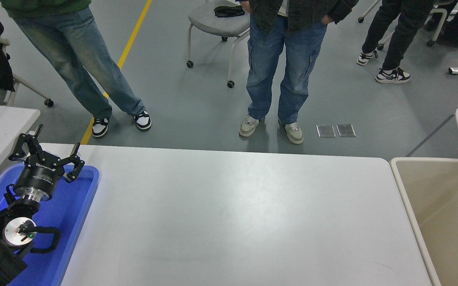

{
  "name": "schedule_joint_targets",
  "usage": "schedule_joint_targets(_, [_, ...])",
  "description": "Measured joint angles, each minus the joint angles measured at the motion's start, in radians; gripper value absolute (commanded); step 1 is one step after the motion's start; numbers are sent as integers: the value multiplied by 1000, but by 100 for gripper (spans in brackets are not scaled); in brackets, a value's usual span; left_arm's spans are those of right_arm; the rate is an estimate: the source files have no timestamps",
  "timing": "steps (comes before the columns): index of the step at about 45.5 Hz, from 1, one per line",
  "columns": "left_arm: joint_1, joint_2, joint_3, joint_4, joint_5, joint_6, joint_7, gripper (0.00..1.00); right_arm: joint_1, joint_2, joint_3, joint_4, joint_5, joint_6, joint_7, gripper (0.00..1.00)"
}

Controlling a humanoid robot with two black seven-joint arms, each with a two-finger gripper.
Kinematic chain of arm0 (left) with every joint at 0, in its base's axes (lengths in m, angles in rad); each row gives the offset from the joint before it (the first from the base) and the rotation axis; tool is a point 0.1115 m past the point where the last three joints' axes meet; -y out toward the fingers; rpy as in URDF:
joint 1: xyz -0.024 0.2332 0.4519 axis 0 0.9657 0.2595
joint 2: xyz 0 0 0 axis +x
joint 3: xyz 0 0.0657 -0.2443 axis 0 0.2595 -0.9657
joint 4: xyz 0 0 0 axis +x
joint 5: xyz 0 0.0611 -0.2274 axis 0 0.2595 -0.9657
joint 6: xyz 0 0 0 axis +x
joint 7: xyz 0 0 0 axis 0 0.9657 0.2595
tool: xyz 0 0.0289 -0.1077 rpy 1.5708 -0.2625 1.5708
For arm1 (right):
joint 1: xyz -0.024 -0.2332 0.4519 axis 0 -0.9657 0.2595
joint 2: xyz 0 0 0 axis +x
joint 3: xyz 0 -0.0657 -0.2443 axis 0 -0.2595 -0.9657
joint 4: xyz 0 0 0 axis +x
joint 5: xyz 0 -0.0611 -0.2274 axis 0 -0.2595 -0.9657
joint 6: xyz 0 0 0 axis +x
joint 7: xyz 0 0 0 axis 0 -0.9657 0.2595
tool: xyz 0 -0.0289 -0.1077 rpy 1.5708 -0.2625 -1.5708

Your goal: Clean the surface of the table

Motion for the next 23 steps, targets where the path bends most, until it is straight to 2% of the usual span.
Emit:
schedule_joint_targets(6, [0, 0, 0, 0, 0, 0, 0, 100, -27, 94, 1, -86, 33, -19, 0, 0])
schedule_joint_targets(23, [0, 0, 0, 0, 0, 0, 0, 100, -76, 259, -15, -166, 49, -214, -4, 0])
